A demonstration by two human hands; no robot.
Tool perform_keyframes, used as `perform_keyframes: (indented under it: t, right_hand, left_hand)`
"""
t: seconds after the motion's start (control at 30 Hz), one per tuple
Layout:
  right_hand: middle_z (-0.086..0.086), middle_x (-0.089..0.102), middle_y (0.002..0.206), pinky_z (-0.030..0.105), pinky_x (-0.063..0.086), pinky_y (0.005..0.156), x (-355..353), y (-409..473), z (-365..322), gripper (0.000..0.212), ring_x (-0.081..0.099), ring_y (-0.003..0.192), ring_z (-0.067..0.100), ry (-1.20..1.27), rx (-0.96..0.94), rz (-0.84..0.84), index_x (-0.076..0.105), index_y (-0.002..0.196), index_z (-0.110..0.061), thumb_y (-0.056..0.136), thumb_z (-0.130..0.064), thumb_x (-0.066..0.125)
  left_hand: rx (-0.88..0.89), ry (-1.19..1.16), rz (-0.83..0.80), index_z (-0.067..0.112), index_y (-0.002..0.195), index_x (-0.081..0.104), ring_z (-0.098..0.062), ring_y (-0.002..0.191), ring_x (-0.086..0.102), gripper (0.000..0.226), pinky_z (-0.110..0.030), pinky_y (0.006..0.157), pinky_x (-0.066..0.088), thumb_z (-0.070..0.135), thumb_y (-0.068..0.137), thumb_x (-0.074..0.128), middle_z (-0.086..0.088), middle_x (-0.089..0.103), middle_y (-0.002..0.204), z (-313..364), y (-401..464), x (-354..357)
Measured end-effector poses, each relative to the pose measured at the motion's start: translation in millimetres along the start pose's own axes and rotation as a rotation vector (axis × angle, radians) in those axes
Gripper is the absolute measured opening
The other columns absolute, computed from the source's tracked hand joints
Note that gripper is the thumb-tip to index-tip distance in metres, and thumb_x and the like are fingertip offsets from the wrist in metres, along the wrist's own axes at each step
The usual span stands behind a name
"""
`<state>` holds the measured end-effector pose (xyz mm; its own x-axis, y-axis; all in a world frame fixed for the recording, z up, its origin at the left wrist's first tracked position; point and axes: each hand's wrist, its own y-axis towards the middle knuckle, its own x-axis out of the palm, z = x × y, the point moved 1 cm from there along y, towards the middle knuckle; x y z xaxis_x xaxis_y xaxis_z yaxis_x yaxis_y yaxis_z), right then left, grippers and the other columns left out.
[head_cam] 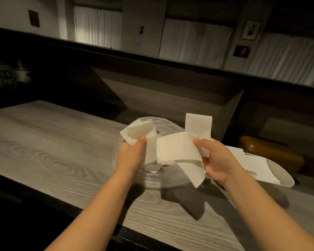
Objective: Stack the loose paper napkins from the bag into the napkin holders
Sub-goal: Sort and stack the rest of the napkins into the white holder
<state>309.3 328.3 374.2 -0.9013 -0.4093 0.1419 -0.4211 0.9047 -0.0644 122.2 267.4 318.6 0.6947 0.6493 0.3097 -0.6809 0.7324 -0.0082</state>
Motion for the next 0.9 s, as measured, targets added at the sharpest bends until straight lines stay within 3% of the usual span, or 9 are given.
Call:
perform_keyframes:
  t: [0.1, 0.17, 0.27, 0.33, 0.43, 0.53, 0.7, 0.8, 0.9]
  right_hand:
    - [0.004, 0.064, 0.103, 0.033, 0.051, 0.071, -14, -15, -4, 0.014, 0.062, 0.096, 0.023, -0.020, 0.012, 0.033, 0.059, 0.105, -0.023, 0.095, -0.014, 0.058]
    - [0.002, 0.067, 0.096, 0.033, 0.052, 0.067, -25, -20, -14, 0.012, 0.065, 0.090, 0.021, -0.110, 0.024, -0.013, 0.058, 0.102, -0.023, 0.094, -0.014, 0.060]
    - [-0.001, 0.072, 0.099, 0.034, 0.057, 0.076, -35, -22, -29, 0.016, 0.071, 0.091, 0.018, -0.476, 0.007, -0.181, 0.063, 0.105, -0.023, 0.091, -0.017, 0.066]
    - [-0.009, 0.072, 0.093, 0.032, 0.055, 0.079, -33, -22, -33, 0.014, 0.071, 0.090, 0.012, -0.708, -0.036, -0.204, 0.066, 0.102, -0.028, 0.090, -0.020, 0.067]
    - [-0.008, 0.069, 0.095, 0.029, 0.050, 0.077, -27, -17, -32, 0.011, 0.066, 0.091, 0.012, -0.850, -0.090, -0.148, 0.066, 0.097, -0.031, 0.091, -0.022, 0.065]
    - [-0.007, 0.069, 0.093, 0.027, 0.048, 0.070, -27, -11, -28, 0.006, 0.066, 0.087, 0.012, -0.898, -0.104, -0.106, 0.065, 0.094, -0.031, 0.095, -0.028, 0.060]
    - [-0.003, 0.068, 0.088, 0.028, 0.049, 0.067, -24, -7, -20, 0.023, 0.066, 0.082, 0.015, -0.890, -0.110, -0.031, 0.066, 0.090, -0.024, 0.100, -0.036, 0.050]
    - [0.013, 0.065, 0.089, 0.038, 0.049, 0.070, -28, 0, -22, 0.029, 0.063, 0.083, 0.025, -0.817, -0.305, 0.175, 0.064, 0.089, -0.011, 0.102, -0.030, 0.046]
    - [0.003, 0.063, 0.090, 0.037, 0.055, 0.076, -37, -1, -31, 0.022, 0.063, 0.088, 0.020, -0.563, -0.420, 0.335, 0.059, 0.084, -0.028, 0.102, -0.033, 0.048]
  left_hand:
    - [-0.157, 0.092, -0.138, 0.024, 0.125, 0.052, -0.030, 0.105, 0.059, 0.035, -0.054, 0.096, 0.050, 0.034, 0.094, 0.062, -0.006, 0.061, 0.113, 5, -13, 14]
    - [-0.163, 0.272, -0.209, 0.022, 0.123, 0.054, -0.029, 0.103, 0.059, 0.034, -0.049, 0.097, 0.049, 0.037, 0.093, 0.062, -0.005, 0.060, 0.112, 10, -15, 22]
    - [-0.172, 0.443, -0.405, 0.022, 0.108, 0.055, -0.026, 0.103, 0.061, 0.018, -0.045, 0.097, 0.050, 0.029, 0.094, 0.064, -0.005, 0.062, 0.110, 20, -19, 35]
    - [-0.203, 0.490, -0.565, 0.022, 0.110, 0.057, -0.029, 0.104, 0.065, 0.020, -0.049, 0.100, 0.050, 0.031, 0.093, 0.064, -0.009, 0.066, 0.111, 21, -23, 44]
    - [-0.375, 0.328, -0.732, 0.024, 0.125, 0.054, -0.029, 0.101, 0.069, 0.047, -0.042, 0.094, 0.053, 0.060, 0.094, 0.051, -0.010, 0.071, 0.110, 16, -25, 54]
    - [-0.477, 0.276, -0.772, 0.028, 0.128, 0.055, -0.029, 0.106, 0.068, 0.078, -0.037, 0.086, 0.053, 0.084, 0.075, 0.041, -0.010, 0.070, 0.117, 7, -23, 56]
    - [-0.387, 0.513, -0.851, 0.022, 0.126, 0.053, -0.027, 0.108, 0.066, 0.069, -0.048, 0.102, 0.050, 0.048, 0.069, 0.081, -0.008, 0.068, 0.116, 1, -25, 45]
    - [-0.367, 0.507, -0.766, 0.019, 0.125, 0.055, -0.027, 0.107, 0.067, 0.043, -0.045, 0.096, 0.054, 0.028, 0.086, 0.073, -0.009, 0.069, 0.116, 0, -25, 42]
    - [-0.344, 0.356, -0.652, 0.017, 0.120, 0.057, -0.026, 0.098, 0.070, 0.034, -0.036, 0.077, 0.058, 0.026, 0.090, 0.069, -0.009, 0.070, 0.110, -1, -30, 37]
